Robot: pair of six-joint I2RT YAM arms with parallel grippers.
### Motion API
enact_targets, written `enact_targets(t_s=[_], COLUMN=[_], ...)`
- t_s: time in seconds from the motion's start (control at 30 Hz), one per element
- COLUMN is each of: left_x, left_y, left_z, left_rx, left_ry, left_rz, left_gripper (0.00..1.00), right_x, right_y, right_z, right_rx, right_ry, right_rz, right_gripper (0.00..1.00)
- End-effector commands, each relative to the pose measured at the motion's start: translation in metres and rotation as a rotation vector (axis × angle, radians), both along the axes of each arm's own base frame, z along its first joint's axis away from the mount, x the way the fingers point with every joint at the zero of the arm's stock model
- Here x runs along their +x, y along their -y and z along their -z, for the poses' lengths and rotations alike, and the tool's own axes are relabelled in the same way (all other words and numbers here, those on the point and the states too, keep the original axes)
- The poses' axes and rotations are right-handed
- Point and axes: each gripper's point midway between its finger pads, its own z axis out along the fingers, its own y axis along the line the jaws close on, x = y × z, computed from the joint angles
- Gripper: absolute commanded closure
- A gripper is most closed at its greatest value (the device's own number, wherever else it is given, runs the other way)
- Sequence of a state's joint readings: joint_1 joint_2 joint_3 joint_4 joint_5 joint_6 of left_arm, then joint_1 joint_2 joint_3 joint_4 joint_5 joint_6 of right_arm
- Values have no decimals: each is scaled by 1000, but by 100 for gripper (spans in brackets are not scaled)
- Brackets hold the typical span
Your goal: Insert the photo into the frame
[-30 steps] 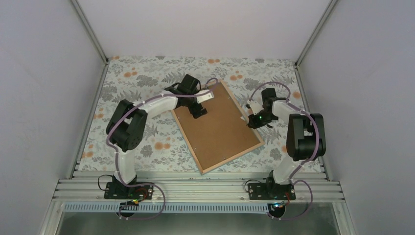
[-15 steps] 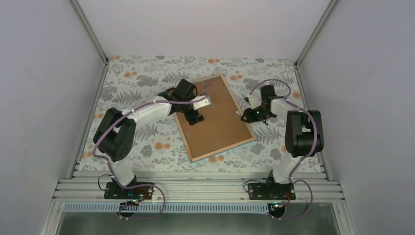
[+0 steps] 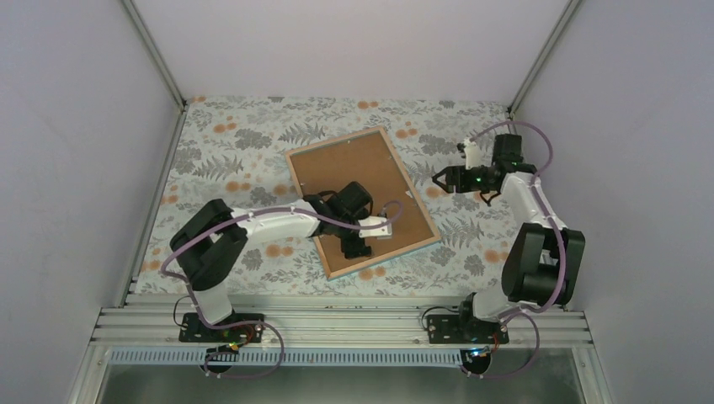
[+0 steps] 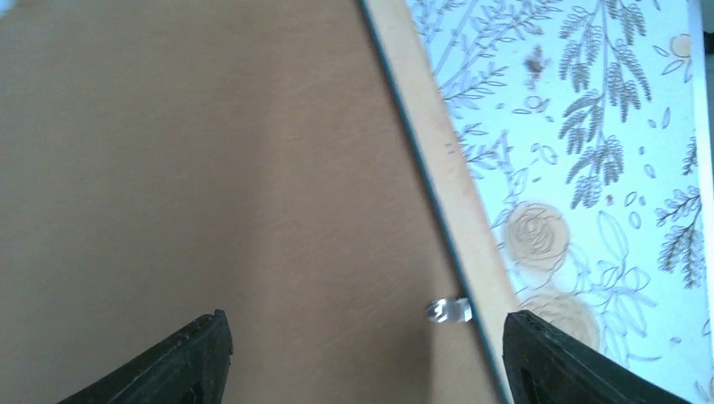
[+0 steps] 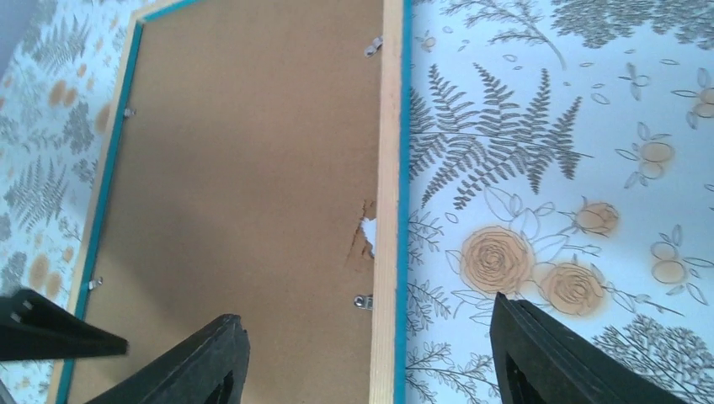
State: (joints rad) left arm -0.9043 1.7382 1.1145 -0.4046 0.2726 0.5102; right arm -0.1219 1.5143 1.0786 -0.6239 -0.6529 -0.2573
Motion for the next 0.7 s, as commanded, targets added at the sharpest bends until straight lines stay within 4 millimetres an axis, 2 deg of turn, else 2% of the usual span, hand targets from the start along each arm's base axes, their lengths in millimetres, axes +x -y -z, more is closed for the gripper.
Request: enact_targets(t_s=[0.0,0.17,0.33,0.47,0.67], left_x=[-17,-31,-42,-43,-38], left_y=[22,33,40,41,34], left_z=[14,25,36,45,49], left_rx=[3,26,57,90,128], left_ry=[-27,-21,-9,8,60], left_rz=[35,58,89,107,137], left_gripper=[22,25,31,40,58], right_x=[-5,-13,-15,-16,-16], right_y=[6,4,2,2,1], right_z=[-12,-2,0,3,4], right_rx=[136,204,238,249,265], right_ry=[-10,-51,-62,-71,-76], right_rz=[5,8,2,4,5], right_gripper=[29,22,21,20,20])
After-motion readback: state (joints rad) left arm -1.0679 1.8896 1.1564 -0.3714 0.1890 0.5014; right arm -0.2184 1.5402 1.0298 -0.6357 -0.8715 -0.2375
